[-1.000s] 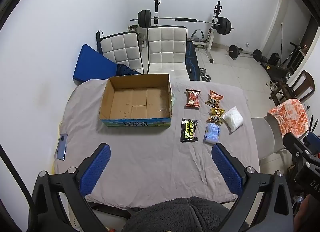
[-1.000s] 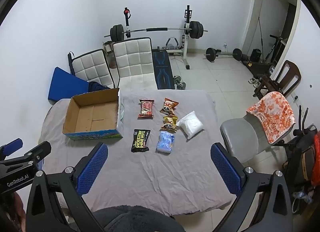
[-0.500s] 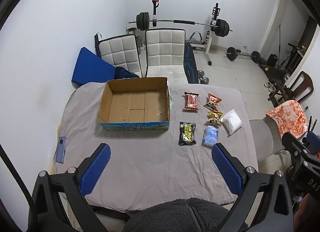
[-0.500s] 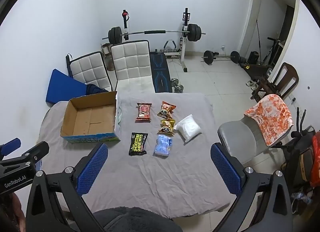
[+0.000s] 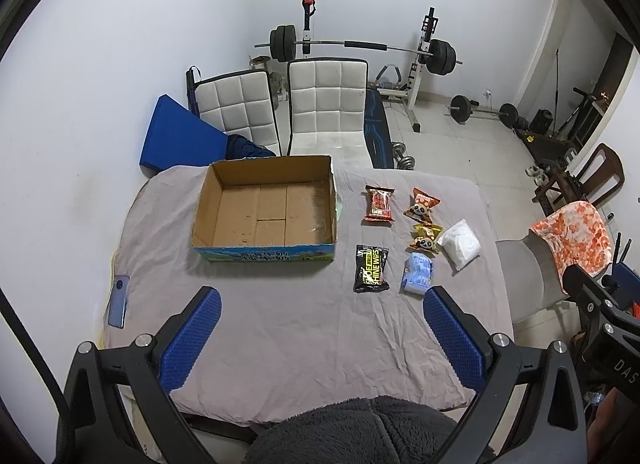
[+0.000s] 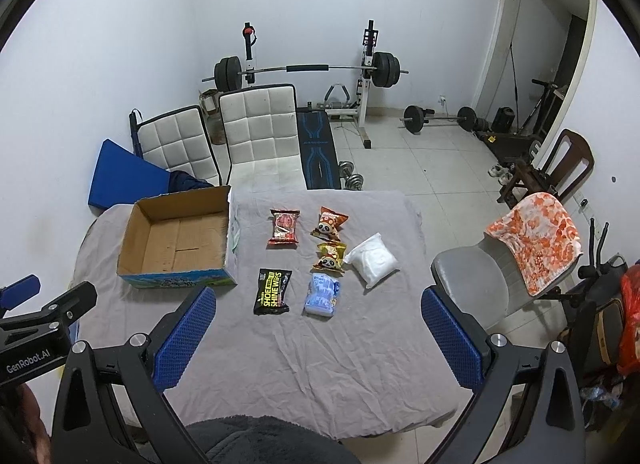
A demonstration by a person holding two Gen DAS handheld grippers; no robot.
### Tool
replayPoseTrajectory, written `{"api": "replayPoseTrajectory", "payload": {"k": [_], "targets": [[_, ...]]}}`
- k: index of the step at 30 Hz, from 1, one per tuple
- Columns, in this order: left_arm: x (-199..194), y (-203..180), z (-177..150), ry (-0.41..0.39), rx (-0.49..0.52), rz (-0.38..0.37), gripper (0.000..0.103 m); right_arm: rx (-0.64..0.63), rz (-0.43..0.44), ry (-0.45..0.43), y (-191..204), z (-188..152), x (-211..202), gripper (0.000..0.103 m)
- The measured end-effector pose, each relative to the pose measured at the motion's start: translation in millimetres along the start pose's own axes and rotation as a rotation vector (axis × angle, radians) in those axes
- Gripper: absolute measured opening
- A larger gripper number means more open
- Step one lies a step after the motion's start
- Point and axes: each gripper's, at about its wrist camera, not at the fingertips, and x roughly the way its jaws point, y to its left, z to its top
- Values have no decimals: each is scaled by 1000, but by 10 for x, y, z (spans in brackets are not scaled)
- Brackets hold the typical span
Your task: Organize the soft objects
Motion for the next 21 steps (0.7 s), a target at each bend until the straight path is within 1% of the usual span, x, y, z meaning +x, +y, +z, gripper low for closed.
{"api": "replayPoseTrajectory", "payload": {"k": [15,21], "targets": [[-47,35,10,-8,-4,-5,103,3,-1,-8,13,-7,-24,103],[-49,50,-16,-13,-5,-3,103,3,-3,-16,-12,-48,-93,103]]}}
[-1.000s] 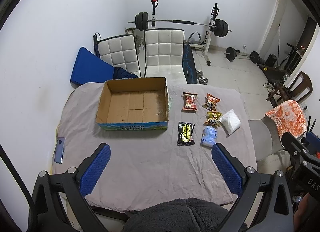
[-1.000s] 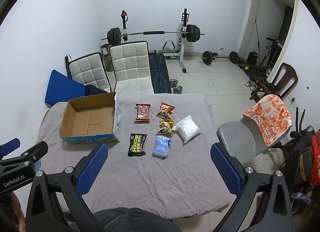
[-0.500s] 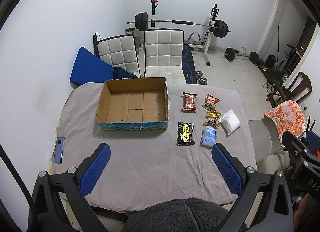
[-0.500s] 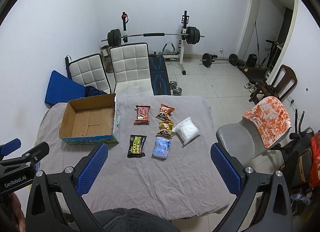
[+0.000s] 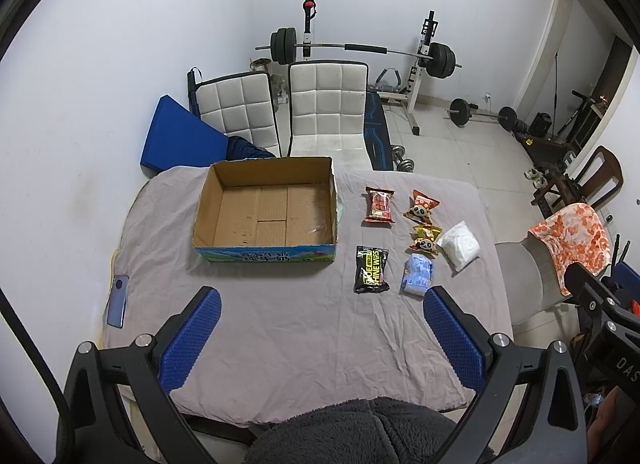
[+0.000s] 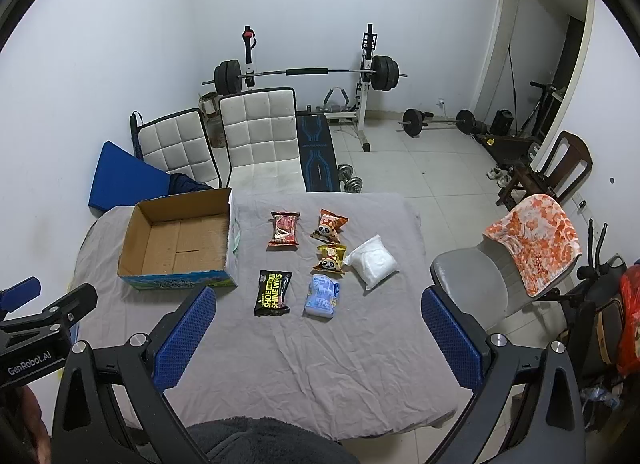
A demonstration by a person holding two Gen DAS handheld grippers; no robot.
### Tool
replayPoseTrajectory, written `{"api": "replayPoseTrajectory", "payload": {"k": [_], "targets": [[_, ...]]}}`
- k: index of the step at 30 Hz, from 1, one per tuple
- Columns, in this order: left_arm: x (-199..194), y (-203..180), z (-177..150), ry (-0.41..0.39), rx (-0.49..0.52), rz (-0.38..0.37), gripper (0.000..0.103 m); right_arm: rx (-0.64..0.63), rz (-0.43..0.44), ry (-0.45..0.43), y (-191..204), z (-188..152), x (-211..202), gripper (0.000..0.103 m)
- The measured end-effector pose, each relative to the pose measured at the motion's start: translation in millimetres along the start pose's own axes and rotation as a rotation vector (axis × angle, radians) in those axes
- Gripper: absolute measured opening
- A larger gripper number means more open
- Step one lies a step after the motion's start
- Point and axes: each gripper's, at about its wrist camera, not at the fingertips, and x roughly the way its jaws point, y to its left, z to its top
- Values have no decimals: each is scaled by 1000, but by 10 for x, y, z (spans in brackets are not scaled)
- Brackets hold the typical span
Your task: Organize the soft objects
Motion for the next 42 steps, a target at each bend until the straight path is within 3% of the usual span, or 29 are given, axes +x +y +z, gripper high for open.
{"api": "replayPoseTrajectory", "payload": {"k": [33,42], "targets": [[-69,-65,-59,-33,2,-4,103,18,8,-5,-17,20,-24,103],[112,-208,-37,5,11,-28,103,49,33,59,-207,-48,268,103]]}}
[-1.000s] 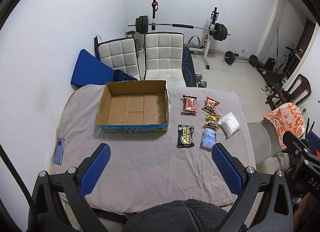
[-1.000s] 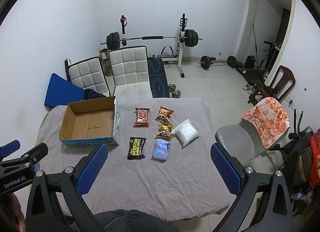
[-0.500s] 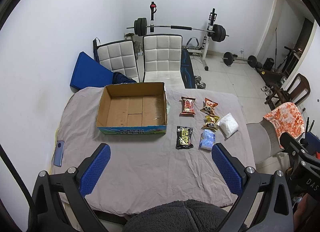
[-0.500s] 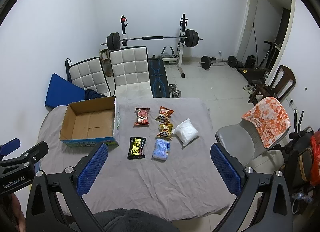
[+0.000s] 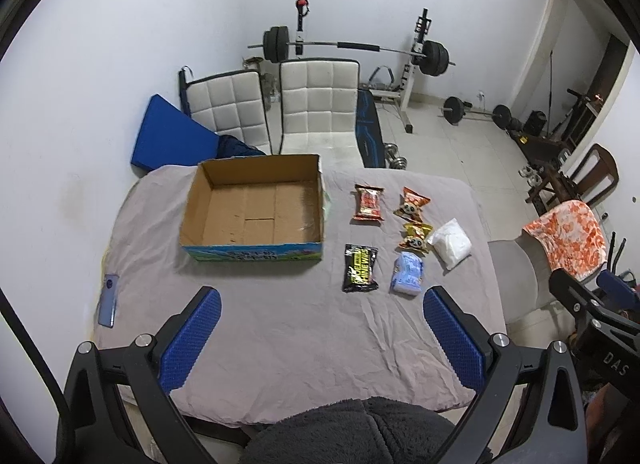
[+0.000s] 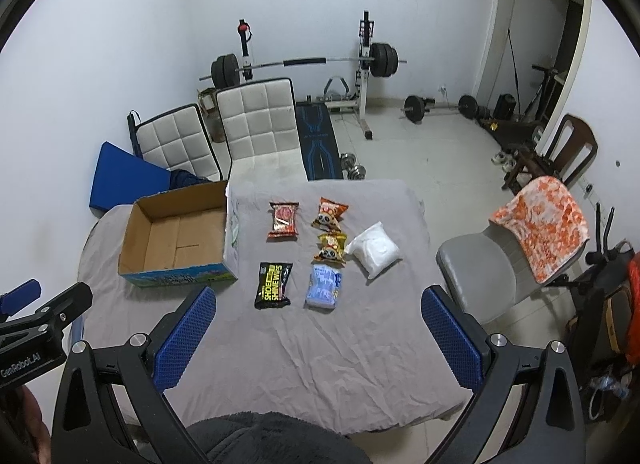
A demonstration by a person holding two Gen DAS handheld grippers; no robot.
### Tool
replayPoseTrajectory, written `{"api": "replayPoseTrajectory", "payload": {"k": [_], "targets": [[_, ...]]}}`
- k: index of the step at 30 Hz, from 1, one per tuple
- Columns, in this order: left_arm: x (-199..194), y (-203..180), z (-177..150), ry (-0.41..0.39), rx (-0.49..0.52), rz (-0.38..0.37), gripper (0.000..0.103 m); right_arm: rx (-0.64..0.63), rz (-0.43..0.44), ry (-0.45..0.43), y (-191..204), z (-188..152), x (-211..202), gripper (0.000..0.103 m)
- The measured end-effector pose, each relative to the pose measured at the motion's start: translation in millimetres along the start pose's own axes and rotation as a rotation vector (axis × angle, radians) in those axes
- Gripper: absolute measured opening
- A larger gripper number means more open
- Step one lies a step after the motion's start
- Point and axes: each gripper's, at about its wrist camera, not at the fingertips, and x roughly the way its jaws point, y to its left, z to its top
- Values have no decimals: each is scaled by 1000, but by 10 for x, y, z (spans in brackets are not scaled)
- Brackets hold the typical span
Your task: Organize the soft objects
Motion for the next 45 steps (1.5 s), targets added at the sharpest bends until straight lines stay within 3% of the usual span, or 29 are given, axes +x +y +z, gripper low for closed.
{"api": "replayPoseTrajectory", "payload": {"k": [6,10,18,23,27,29,38,41,43,45], "targets": [[432,-240,169,0,44,-3,103,67,-15,72,-373,55,472,103],[1038,-397,317,87,53,-26,103,107,-7,138,-717,189,1050,103],[2655,-692,282,327,38,-37,103,-28,-46,292,-1299,500,2870,103],[3582,-832,90,467,63,23,103,-88,-29,432,-1524,476,4077,103],[4210,-889,-99,575,72,29,103,-160,-35,507,-1557,416,4822,103],[4441,-887,-163,613,82,27,103,-200,-36,527,-1517,358,4979,103],[4943,-823,-427,696,61,26,103,-355,-30,656,-1317,285,5722,103],[5048,-796,-523,711,46,14,89,-331,-33,717,-1327,240,5981,101],[5125,-785,-616,713,45,24,71,-295,-32,752,-1363,211,6111,94],[5116,-788,-641,687,60,36,67,-233,-19,775,-1421,171,6150,88]]}}
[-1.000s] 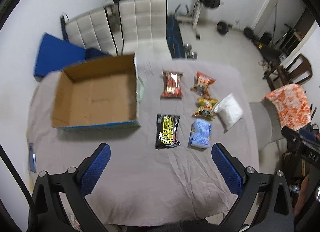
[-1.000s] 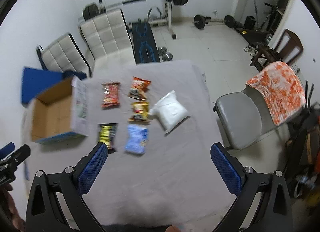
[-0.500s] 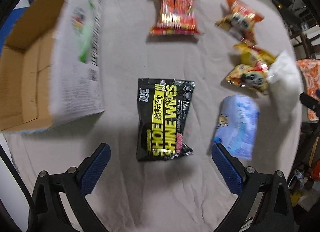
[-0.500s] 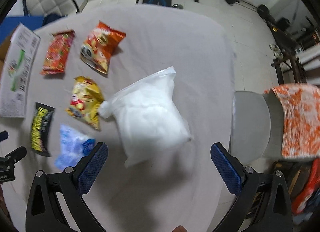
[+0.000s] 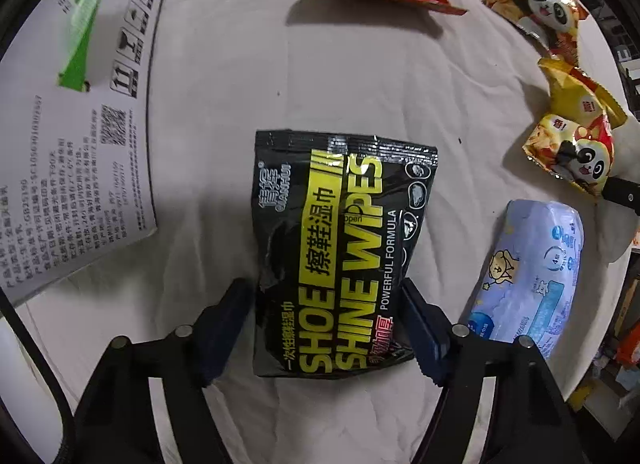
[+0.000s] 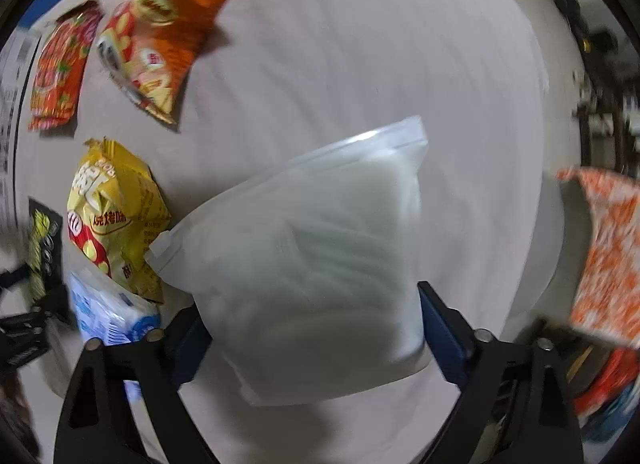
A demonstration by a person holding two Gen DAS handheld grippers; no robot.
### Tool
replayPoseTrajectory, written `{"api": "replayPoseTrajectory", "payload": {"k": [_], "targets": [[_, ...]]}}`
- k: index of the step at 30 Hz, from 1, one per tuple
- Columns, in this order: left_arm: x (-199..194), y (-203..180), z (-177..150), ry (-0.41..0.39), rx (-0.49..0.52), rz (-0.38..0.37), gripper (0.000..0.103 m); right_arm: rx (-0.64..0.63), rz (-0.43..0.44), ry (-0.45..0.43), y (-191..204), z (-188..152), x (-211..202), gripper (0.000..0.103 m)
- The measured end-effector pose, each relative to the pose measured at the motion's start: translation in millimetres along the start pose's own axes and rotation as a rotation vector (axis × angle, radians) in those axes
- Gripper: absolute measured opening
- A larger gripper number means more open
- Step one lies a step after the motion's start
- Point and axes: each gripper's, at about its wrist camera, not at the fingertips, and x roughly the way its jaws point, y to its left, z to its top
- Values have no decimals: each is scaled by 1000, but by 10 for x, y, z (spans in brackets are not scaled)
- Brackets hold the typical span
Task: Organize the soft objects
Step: 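Grasp the black SHOE SHINE WIPES pack with left tool while right grasps white bag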
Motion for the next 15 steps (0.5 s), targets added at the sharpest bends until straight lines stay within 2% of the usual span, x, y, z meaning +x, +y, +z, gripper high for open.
{"api": "replayPoseTrajectory", "payload": {"k": [1,4,7,13,15], "targets": [[10,-12,10,-15,7,4,59,25,2,2,-17,-36,12,86],[-112,12,14,-35,10,-2,55,95,21,43,-69,-179,66,82],[-80,49,-33,-40,-1,0,54,143,44,90,-61,-482,177,81],[102,40,-479,-12,-6,13,57,235,144,143,2,-1194,424,82],[141,54,-559,-30,-20,3,59,259,146,137,35,-1363,510,85]]}}
